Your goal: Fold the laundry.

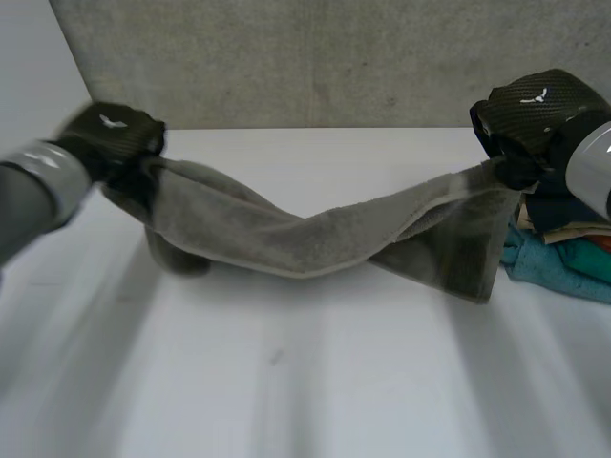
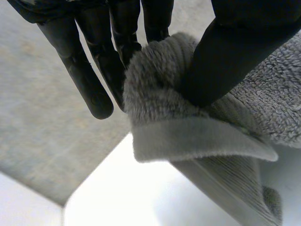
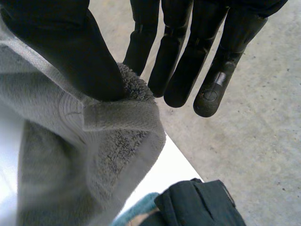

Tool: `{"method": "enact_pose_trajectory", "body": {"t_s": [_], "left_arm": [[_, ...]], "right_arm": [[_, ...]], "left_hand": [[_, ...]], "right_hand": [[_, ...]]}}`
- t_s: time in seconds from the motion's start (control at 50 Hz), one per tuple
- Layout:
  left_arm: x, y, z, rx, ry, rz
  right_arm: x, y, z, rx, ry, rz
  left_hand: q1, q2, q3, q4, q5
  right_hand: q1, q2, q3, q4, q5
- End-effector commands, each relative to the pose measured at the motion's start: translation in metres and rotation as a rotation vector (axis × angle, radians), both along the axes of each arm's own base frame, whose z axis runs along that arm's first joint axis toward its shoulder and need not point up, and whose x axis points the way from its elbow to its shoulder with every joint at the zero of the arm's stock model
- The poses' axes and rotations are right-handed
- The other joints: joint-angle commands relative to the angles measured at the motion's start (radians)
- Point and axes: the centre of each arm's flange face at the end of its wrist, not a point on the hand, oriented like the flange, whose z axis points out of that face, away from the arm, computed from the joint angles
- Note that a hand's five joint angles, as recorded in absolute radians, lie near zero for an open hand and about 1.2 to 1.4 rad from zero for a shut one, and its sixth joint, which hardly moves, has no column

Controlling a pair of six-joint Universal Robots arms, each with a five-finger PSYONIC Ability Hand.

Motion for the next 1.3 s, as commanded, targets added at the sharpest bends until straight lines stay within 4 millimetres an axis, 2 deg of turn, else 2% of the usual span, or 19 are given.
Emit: {"method": "enact_pose_trajectory", "body": {"t_s": [0.02,0.12,0.18,0.2,0.26,0.28,0.4,0.42,0.46,0.56,0.58,0.62,0.66,0.74,0.82,0.96,1.18,1.26,1.3], "left_arm": [[0.036,0.043,0.029,0.078,-0.059,0.067],[0.036,0.053,0.003,0.172,-0.135,0.013],[0.037,0.046,-0.012,0.217,-0.156,0.007],[0.036,0.033,-0.031,0.262,-0.166,0.006],[0.035,0.013,-0.057,0.303,-0.178,0.013],[0.035,0.000,-0.073,0.326,-0.185,0.028],[0.035,-0.043,-0.124,0.368,-0.230,0.102],[0.031,-0.054,-0.135,0.359,-0.238,0.117],[0.022,-0.061,-0.142,0.341,-0.249,0.117],[0.000,-0.063,-0.148,0.284,-0.261,0.093],[-0.004,-0.060,-0.148,0.273,-0.256,0.080],[-0.007,-0.055,-0.144,0.261,-0.243,0.076],[-0.008,-0.043,-0.120,0.196,-0.184,0.076],[-0.008,-0.021,-0.100,0.127,-0.100,0.047],[-0.008,0.007,-0.092,0.122,-0.061,-0.014],[0.000,0.041,-0.094,0.161,-0.046,-0.060],[0.011,0.042,-0.108,0.198,-0.045,-0.039],[0.011,0.032,-0.137,0.276,-0.070,-0.029],[0.011,0.029,-0.142,0.288,-0.075,-0.026]], "right_arm": [[-0.006,0.021,-0.005,0.113,0.192,0.050],[-0.004,0.028,-0.024,0.222,0.258,0.090],[0.002,0.012,-0.046,0.272,0.256,0.098],[0.004,0.007,-0.052,0.278,0.252,0.096],[0.012,-0.015,-0.071,0.281,0.205,0.070],[0.014,-0.021,-0.074,0.276,0.185,0.061],[0.029,-0.061,-0.109,0.257,0.091,-0.020],[0.031,-0.064,-0.113,0.252,0.089,-0.029],[0.036,-0.070,-0.121,0.241,0.088,-0.049],[0.044,-0.079,-0.138,0.187,0.107,-0.133],[0.043,-0.080,-0.139,0.181,0.108,-0.142],[0.042,-0.081,-0.142,0.173,0.107,-0.156],[0.041,-0.078,-0.146,0.172,0.108,-0.162],[0.039,-0.073,-0.147,0.161,0.098,-0.162],[0.037,-0.067,-0.142,0.146,0.090,-0.160],[0.033,-0.060,-0.137,0.132,0.078,-0.153],[0.031,-0.054,-0.148,0.171,0.089,-0.133],[0.030,-0.053,-0.150,0.175,0.091,-0.133],[0.030,-0.052,-0.151,0.176,0.092,-0.134]], "left_hand": [[0.291,0.205,0.210,0.198,0.263],[0.291,0.205,0.210,0.198,0.263],[0.291,0.205,0.210,0.198,0.263],[0.291,0.205,0.210,0.198,0.263],[0.291,0.205,0.210,0.198,0.263],[0.291,0.205,0.210,0.198,0.263],[0.289,0.202,0.207,0.196,0.260],[0.193,0.106,0.111,0.100,0.165],[0.069,-0.017,-0.012,-0.024,0.041],[-0.353,-0.440,-0.435,-0.446,-0.382],[-0.651,-0.737,-0.732,-0.744,-0.679],[-0.867,-0.954,-0.949,-0.960,-0.895],[-0.862,-0.949,-0.944,-0.955,-0.890],[-0.850,-0.937,-0.932,-0.944,-0.879],[-0.792,-0.879,-0.874,-0.885,-0.820],[-0.660,-0.746,-0.741,-0.753,-0.688],[-0.557,-0.644,-0.639,-0.650,-0.585],[-0.521,-0.608,-0.603,-0.615,-0.550],[-0.518,-0.605,-0.600,-0.612,-0.547]], "right_hand": [[0.434,0.230,0.218,0.209,0.244],[0.434,0.230,0.218,0.209,0.244],[0.434,0.230,0.218,0.209,0.244],[0.434,0.230,0.218,0.209,0.244],[0.434,0.230,0.218,0.209,0.244],[0.434,0.230,0.218,0.209,0.244],[0.434,0.230,0.218,0.209,0.244],[0.434,0.230,0.218,0.209,0.244],[0.434,0.230,0.218,0.209,0.244],[0.434,0.230,0.218,0.209,0.244],[0.434,0.230,0.218,0.209,0.244],[0.434,0.230,0.218,0.209,0.244],[0.434,0.230,0.218,0.209,0.244],[0.434,0.230,0.218,0.209,0.244],[0.434,0.230,0.218,0.209,0.244],[0.434,0.230,0.218,0.209,0.244],[0.434,0.230,0.218,0.209,0.244],[0.434,0.230,0.218,0.209,0.244],[0.434,0.230,0.218,0.209,0.244]]}}
